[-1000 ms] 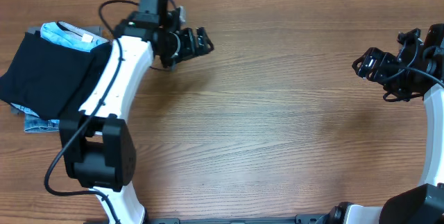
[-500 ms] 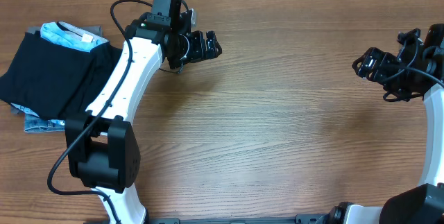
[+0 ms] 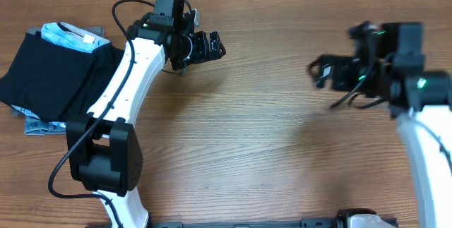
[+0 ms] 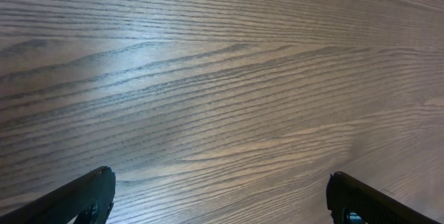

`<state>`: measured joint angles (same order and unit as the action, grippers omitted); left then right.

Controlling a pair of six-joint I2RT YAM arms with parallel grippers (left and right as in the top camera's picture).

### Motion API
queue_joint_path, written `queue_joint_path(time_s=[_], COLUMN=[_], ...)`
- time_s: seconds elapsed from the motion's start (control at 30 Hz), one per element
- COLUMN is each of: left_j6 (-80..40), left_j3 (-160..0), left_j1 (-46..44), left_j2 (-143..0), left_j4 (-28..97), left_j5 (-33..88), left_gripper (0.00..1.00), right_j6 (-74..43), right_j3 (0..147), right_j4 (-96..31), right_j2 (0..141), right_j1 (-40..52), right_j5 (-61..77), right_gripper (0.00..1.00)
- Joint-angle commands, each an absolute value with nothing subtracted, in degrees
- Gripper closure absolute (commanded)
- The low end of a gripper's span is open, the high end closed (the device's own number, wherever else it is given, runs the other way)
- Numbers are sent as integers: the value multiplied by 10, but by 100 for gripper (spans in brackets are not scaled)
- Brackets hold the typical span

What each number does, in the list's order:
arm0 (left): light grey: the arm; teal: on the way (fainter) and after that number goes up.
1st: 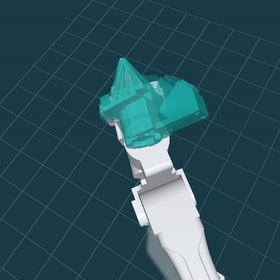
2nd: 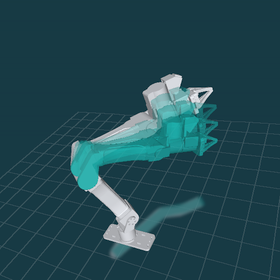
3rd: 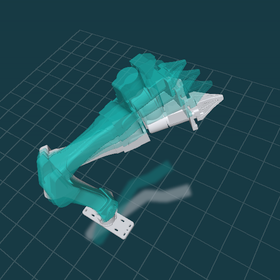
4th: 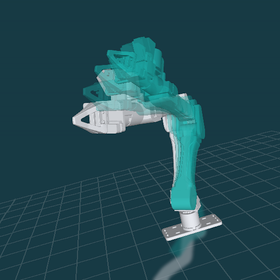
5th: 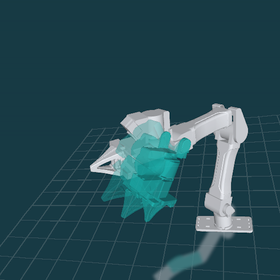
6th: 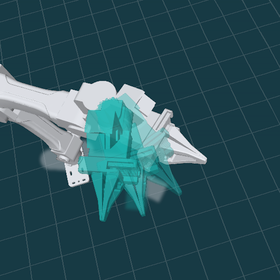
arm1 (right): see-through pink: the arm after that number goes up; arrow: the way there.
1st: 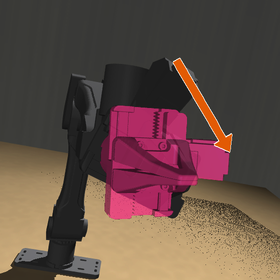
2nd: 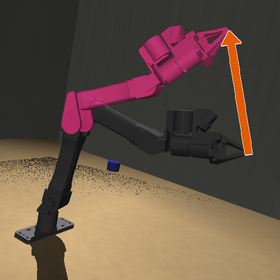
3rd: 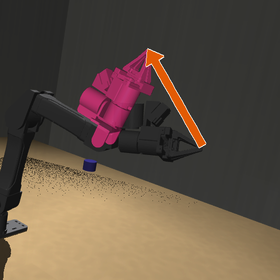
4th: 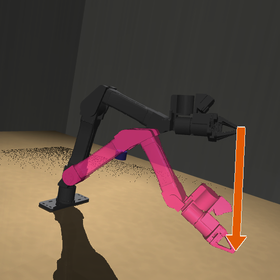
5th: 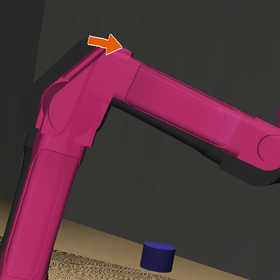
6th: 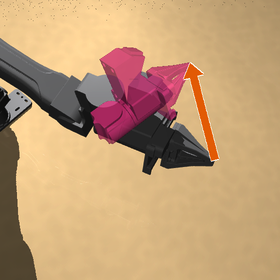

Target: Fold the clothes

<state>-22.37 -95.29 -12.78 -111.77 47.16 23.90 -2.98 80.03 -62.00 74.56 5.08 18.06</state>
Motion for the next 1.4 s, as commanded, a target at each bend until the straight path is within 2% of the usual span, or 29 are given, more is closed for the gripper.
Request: queue_joint_path(time_s=[0.0, 0.13, 0.27, 0.47, 0.83, 1.13, 1.37], left_j6=[-223, -223, -223, -223, -223, -223, -223], left_j3=[-968, -968, -968, -968, -968, -968, -968], left_j1=[-129, -129, -129, -129, -129, -129, -129], left_j2=[-1097, -1097, -1097, -1097, -1097, -1097, -1097], left_j4=[473, 473, 473, 473, 473, 473, 473], left_j5=[234, 234, 234, 234, 234, 234, 234], left_gripper=[0, 0, 0, 0, 0, 0, 0], right_j6=[-31, 0, 0, 0, 0, 0, 0], right_j3=[805, 805, 787, 735, 615, 403, 243], right_j4=[-619, -617, -616, -616, -595, -416, -185], right_j2=[659, 559, 443, 266, 85, 2, 3], right_j1=[158, 229, 232, 199, 115, 79, 76], right_j5=[184, 114, 122, 120, 150, 151, 151], right_gripper=[0, 0, 0, 0, 0, 0, 0])
